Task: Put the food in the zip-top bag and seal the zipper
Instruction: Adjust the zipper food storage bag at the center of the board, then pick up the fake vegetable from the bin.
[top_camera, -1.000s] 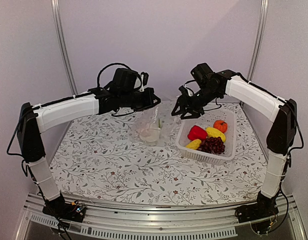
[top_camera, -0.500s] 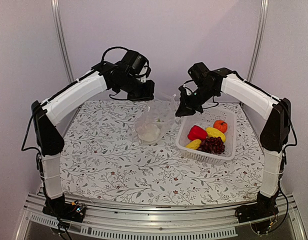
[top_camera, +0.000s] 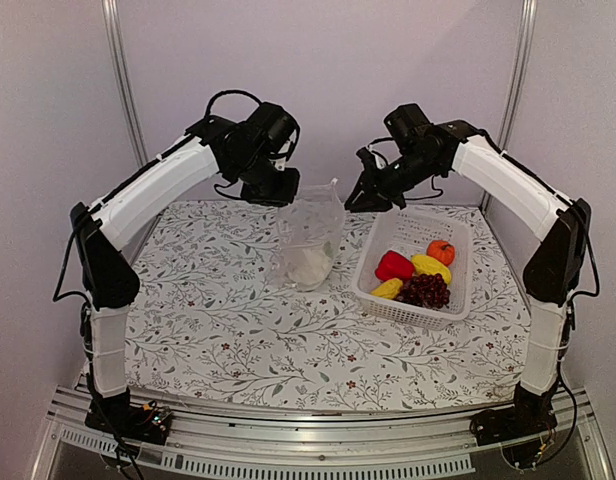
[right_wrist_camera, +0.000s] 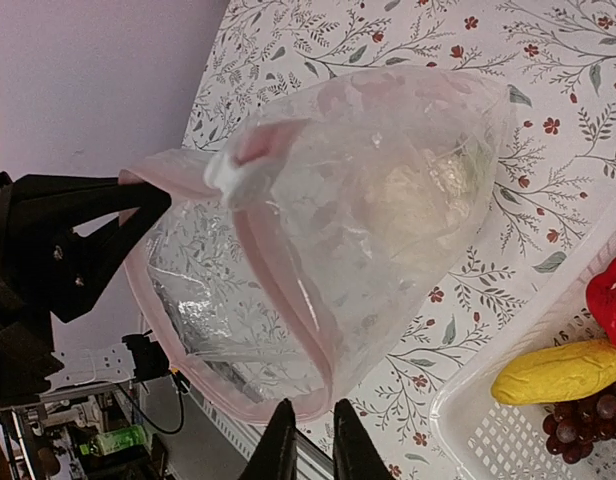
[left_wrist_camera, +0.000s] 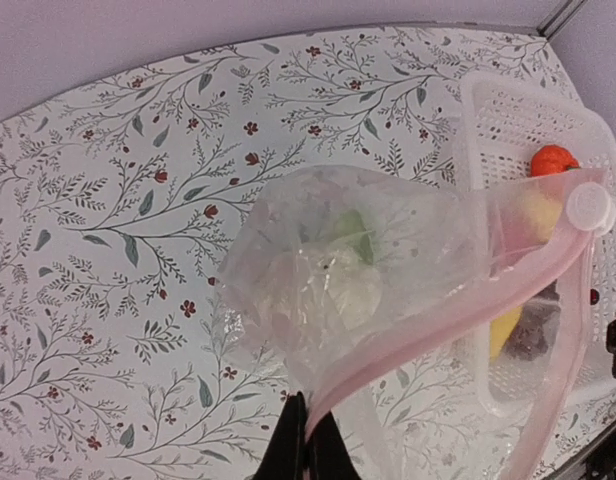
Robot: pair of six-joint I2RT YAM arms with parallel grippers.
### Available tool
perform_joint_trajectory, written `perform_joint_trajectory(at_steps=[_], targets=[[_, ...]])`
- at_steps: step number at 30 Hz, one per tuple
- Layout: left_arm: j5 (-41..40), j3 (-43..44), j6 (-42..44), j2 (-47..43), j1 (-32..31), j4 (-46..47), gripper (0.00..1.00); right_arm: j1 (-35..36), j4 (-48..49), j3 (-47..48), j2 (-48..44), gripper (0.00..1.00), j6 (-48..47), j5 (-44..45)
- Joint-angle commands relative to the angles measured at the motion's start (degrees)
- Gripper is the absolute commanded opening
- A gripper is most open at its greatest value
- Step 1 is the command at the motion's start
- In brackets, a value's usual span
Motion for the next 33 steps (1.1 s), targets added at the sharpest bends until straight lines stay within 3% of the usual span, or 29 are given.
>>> perform_joint_trajectory(at_steps=[1, 6, 12, 23, 28, 33], targets=[[0.57, 0.32, -1.57, -1.94, 0.85, 5.3, 0.0, -0.68, 1.27, 2.94, 0.07, 0.22, 0.19, -3.61], [-0.51, -1.16, -1.45, -3.53, 1.22, 8.24, 0.0, -1.49, 0.88, 2.86, -0.09, 0.35, -0.07, -5.91], [1.33, -1.69, -1.04, -3.12, 1.63, 8.53, 0.0, -5.63, -2.41, 1.46, -1.95, 0.51, -4.8, -0.07], [2.16, -4.07, -0.88, -4.03, 1.82, 9.98, 0.0, -10.45, -4.63, -12.24, -3.71, 0.64, -17.91, 17.45], [2.42, -5.55, -0.59, -4.8, 1.89, 10.71, 0.0, -10.76, -1.02, -15.97, -3.11, 0.68, -19.32, 16.48], [3.18, -6.46, -0.61, -5.16, 2.0, 10.71, 0.0, -10.71, -0.21, -17.16, -1.26, 0.8, -21.69, 19.06]])
